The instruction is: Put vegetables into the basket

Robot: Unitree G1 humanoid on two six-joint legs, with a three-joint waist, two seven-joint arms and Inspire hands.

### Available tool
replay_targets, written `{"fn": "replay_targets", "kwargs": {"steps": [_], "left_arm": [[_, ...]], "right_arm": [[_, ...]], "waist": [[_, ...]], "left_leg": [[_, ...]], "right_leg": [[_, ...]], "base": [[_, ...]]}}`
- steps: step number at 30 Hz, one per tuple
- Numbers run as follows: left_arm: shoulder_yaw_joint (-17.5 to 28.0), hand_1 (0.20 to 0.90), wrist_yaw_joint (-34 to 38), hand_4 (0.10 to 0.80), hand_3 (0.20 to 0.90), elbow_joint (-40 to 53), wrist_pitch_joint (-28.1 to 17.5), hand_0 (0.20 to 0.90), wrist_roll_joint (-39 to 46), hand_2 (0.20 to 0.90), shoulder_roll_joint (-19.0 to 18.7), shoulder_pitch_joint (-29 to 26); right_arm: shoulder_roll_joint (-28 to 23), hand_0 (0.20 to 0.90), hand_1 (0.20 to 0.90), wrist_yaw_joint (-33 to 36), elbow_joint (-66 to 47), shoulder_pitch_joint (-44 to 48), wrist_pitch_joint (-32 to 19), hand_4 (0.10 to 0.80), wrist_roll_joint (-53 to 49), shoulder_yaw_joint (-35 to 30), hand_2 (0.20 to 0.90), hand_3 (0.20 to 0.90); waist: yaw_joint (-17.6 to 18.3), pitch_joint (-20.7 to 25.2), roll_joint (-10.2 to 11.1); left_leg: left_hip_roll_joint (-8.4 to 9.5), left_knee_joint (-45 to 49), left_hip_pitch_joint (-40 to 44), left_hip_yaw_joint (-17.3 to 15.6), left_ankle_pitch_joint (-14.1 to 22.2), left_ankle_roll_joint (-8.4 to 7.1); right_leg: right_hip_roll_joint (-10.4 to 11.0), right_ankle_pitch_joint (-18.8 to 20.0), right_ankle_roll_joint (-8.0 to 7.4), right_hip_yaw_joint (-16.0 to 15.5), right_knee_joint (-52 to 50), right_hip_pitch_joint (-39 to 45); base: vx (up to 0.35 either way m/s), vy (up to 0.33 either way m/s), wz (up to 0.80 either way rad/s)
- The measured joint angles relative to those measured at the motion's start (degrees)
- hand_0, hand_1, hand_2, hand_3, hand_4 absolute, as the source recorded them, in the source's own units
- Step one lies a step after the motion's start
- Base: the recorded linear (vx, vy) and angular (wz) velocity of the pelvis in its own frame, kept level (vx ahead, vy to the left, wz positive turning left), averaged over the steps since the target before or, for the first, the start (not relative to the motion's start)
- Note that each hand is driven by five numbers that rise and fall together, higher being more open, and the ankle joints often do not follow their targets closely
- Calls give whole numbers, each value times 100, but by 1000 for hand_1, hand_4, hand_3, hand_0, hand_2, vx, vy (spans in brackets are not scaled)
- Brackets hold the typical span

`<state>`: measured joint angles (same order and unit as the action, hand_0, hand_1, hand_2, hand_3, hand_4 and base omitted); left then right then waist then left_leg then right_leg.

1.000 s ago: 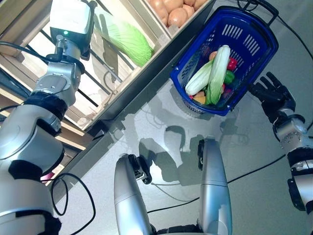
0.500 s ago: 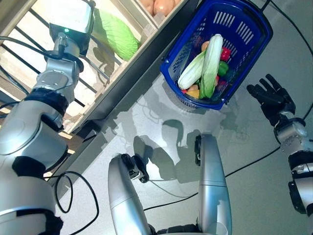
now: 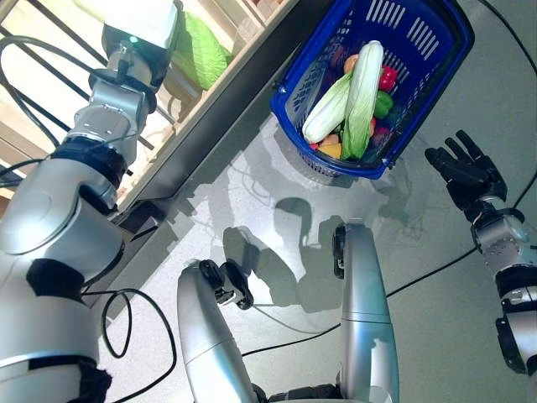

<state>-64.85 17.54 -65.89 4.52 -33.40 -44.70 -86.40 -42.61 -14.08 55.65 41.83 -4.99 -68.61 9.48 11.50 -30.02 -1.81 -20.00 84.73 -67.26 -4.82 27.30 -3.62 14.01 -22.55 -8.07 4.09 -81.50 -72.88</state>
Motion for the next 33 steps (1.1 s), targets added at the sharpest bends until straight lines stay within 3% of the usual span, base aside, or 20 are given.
{"fn": "replay_targets", "kwargs": {"steps": [1,2,3,7,14,19,24,33], "left_arm": [[1,900,-8,800,900,1,3,900,1,900,0,-9],[6,451,-33,500,451,5,7,451,8,451,-5,-36],[38,300,-34,400,300,7,8,300,26,300,-6,-62],[279,300,-133,400,300,23,35,300,143,300,-20,-149],[299,300,-212,400,300,-1,-156,300,308,300,-49,-26],[365,300,31,400,300,-8,-378,300,641,300,-109,196],[946,300,312,400,300,18,-696,300,731,300,-184,369],[1285,300,340,400,300,181,-1140,300,1035,300,-564,496]], "right_arm": [[0,900,900,-3,-2,0,0,800,-8,0,900,900],[0,900,900,-7,-12,1,0,800,-54,0,900,900],[1,900,900,-7,-39,1,0,800,-164,0,900,900],[0,900,900,-6,-288,1,0,800,-178,-4,900,900],[7,900,900,-6,-666,-24,-5,800,-209,-5,900,900],[29,900,900,-6,-838,-117,-5,800,-154,-11,900,900],[77,900,900,-7,-932,-99,3,800,-143,-8,900,900],[107,900,900,-5,-1107,1,119,800,-127,-9,900,900]], "waist": [[4,0,0],[-19,0,0],[-21,0,0],[-17,1,-1],[-80,3,-4],[-120,8,3],[-119,12,11],[-132,98,99]], "left_leg": [[0,2,-6,0,0,1],[-2,4,-35,-1,0,1],[-6,6,-56,-1,0,1],[-6,5,-57,7,-2,-3],[15,-96,181,10,-12,-13],[67,-574,791,-74,-95,-93],[135,-1257,1744,-248,-196,-171],[227,-2246,3047,-398,-396,-320]], "right_leg": [[0,1,1,-1,0,-8],[2,10,2,-2,0,-36],[2,14,8,-5,-1,-61],[3,28,-13,-38,-7,-57],[52,10,28,-106,85,205],[101,24,12,-236,477,809],[167,19,23,-347,1012,1682],[183,37,55,-572,1767,2909]], "base": [[0,0,0],[-36,3,-2],[-32,2,-2],[-17,-11,0],[0,0,0],[23,7,2],[52,2,1],[61,-30,0]]}}
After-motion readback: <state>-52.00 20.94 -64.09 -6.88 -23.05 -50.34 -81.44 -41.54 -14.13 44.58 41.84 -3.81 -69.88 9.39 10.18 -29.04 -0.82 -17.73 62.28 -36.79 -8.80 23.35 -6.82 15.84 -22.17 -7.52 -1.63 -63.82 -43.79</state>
